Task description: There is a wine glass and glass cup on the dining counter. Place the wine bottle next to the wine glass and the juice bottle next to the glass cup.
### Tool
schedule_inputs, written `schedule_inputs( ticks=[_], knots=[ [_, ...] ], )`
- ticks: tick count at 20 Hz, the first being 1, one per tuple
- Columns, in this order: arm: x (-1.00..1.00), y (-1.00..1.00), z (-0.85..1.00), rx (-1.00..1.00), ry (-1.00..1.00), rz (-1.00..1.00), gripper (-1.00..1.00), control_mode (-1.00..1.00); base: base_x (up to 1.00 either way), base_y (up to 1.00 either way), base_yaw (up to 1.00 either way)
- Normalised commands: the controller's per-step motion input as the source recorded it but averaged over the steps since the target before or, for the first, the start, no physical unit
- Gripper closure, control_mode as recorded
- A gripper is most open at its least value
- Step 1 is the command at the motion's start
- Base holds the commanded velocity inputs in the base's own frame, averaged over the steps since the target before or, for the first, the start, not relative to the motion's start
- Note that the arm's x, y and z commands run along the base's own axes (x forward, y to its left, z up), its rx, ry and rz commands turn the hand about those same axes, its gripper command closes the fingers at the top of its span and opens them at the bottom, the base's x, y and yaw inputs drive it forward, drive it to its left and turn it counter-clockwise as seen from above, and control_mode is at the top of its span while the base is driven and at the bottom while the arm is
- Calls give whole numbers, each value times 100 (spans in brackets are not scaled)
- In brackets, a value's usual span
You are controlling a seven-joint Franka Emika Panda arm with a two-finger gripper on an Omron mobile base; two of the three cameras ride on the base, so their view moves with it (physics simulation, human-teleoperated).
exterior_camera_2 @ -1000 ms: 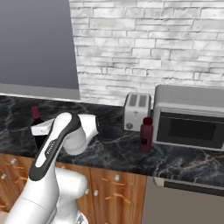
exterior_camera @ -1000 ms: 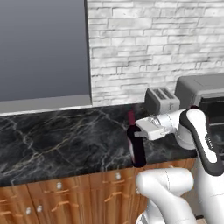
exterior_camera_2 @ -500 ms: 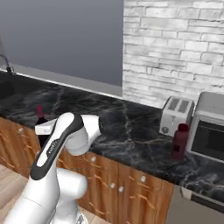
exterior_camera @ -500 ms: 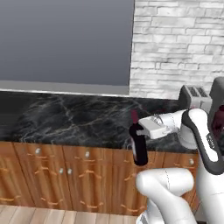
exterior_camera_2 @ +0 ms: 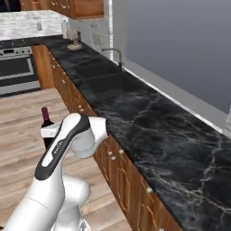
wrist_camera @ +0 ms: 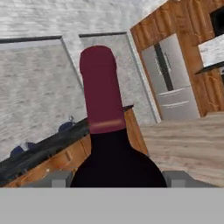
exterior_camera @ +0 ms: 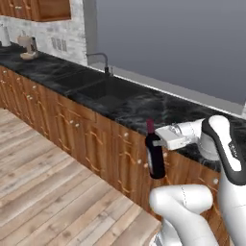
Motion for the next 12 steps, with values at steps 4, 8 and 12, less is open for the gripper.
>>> schedule_inputs(
  ticks=[4,8,12],
  knots=[
    [0,0,0,0,0,0,100,100,-9,0,100],
    [0,0,0,0,0,0,100,100,-3,0,100],
    [0,0,0,0,0,0,100,100,-11,0,100]
  ],
)
